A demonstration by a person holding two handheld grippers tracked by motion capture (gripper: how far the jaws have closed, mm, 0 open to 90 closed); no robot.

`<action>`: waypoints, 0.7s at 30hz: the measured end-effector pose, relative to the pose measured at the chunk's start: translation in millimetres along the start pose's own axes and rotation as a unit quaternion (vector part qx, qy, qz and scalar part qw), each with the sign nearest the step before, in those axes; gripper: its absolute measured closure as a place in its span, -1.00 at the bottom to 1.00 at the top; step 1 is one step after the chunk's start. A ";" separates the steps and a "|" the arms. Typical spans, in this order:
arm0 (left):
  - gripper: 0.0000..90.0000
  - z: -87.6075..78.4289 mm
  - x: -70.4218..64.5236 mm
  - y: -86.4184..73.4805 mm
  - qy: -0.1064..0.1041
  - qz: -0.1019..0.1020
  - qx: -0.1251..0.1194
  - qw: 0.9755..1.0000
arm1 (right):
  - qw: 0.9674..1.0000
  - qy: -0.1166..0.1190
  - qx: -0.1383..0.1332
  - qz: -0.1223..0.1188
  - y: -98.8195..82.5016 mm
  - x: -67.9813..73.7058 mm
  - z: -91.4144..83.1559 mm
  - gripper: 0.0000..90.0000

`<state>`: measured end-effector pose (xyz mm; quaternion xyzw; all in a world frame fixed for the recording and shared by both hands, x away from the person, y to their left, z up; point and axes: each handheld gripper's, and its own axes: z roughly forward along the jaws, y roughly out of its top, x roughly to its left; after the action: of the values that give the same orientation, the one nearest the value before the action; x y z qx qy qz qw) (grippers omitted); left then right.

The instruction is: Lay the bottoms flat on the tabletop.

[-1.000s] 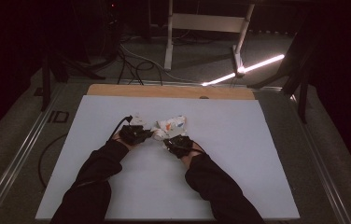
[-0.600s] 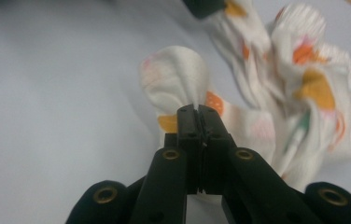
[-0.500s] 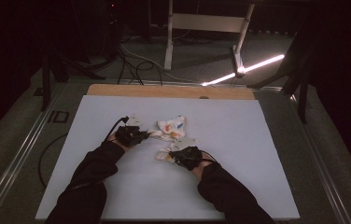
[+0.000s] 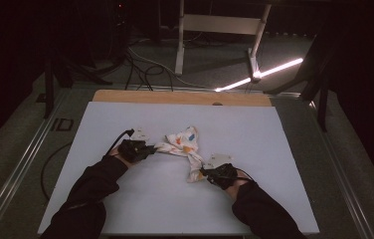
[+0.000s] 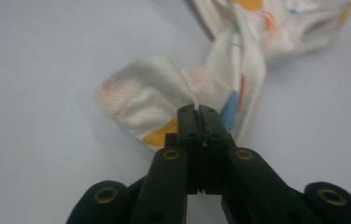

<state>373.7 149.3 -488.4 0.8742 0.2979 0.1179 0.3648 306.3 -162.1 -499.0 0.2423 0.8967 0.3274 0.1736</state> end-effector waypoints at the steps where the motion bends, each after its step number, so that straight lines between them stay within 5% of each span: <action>1: 0.96 -2.2 -0.6 0.3 0.002 0.001 0.000 1.000 | 1.000 -0.003 0.001 0.000 -1.7 -1.6 -1.8 0.99; 11: 0.97 -25.1 1.2 -5.6 0.022 -0.006 -0.008 1.000 | 0.999 -0.024 -0.008 0.023 -15.7 -16.9 -24.1 0.99; 21: 0.97 -49.2 -3.3 -41.6 0.041 -0.012 0.014 0.999 | 0.999 -0.034 0.009 0.012 -32.0 -14.1 -41.2 0.99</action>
<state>332.2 198.4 -483.0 0.8704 0.3244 0.1449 0.3410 288.2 -211.9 -488.4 0.2653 0.8901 0.3132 0.1980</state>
